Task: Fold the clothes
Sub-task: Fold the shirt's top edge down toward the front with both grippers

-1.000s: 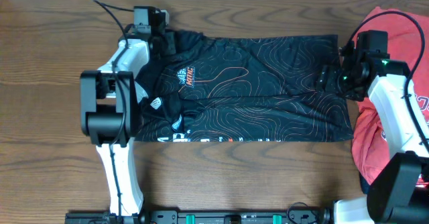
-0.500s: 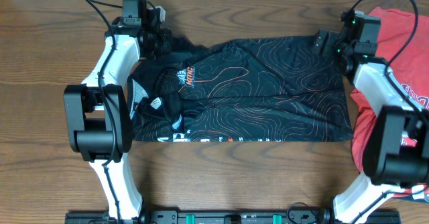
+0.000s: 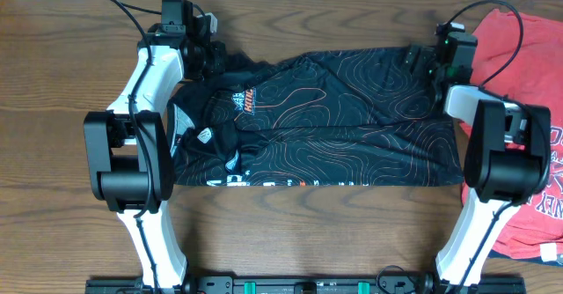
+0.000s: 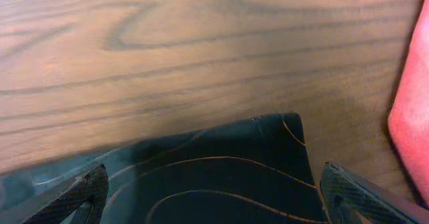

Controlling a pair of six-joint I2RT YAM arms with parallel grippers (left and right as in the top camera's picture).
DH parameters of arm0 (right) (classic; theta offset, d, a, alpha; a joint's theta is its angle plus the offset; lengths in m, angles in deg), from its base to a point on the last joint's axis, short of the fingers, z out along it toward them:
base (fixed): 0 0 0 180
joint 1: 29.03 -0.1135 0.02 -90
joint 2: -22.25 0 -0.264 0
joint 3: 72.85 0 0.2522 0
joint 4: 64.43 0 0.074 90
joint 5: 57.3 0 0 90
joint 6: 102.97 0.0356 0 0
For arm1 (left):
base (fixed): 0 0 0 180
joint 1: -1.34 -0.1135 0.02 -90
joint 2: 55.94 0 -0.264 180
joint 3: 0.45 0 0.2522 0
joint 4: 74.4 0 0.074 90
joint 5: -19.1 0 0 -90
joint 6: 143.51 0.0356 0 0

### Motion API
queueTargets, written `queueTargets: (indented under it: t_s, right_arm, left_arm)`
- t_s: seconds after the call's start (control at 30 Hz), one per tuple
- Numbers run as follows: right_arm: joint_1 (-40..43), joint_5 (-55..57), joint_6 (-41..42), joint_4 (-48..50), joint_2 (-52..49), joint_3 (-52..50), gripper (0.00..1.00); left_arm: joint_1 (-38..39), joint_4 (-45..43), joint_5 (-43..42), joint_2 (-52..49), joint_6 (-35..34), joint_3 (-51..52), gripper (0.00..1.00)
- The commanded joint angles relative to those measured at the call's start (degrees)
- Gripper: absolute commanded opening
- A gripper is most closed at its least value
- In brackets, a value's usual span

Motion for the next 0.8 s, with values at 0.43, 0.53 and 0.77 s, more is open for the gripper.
queueTargets:
  t_s: [0.43, 0.53, 0.77]
  right_arm:
    - [0.2, 3.3, 2.5, -12.2, -5.4, 8.2, 0.19]
    - [0.3, 3.5, 2.8, -15.6, -5.2, 8.3, 0.06]
    - [0.7, 4.4, 3.3, -23.2, -0.4, 8.3, 0.02]
  left_arm:
    - [0.0, 0.4, -0.5, -0.1, -0.1, 0.1, 0.06]
    - [-0.1, 1.1, -0.5, -0.1, -0.1, 0.1, 0.06]
    - [-2.2, 6.9, -1.3, 0.6, -0.3, 0.1, 0.06]
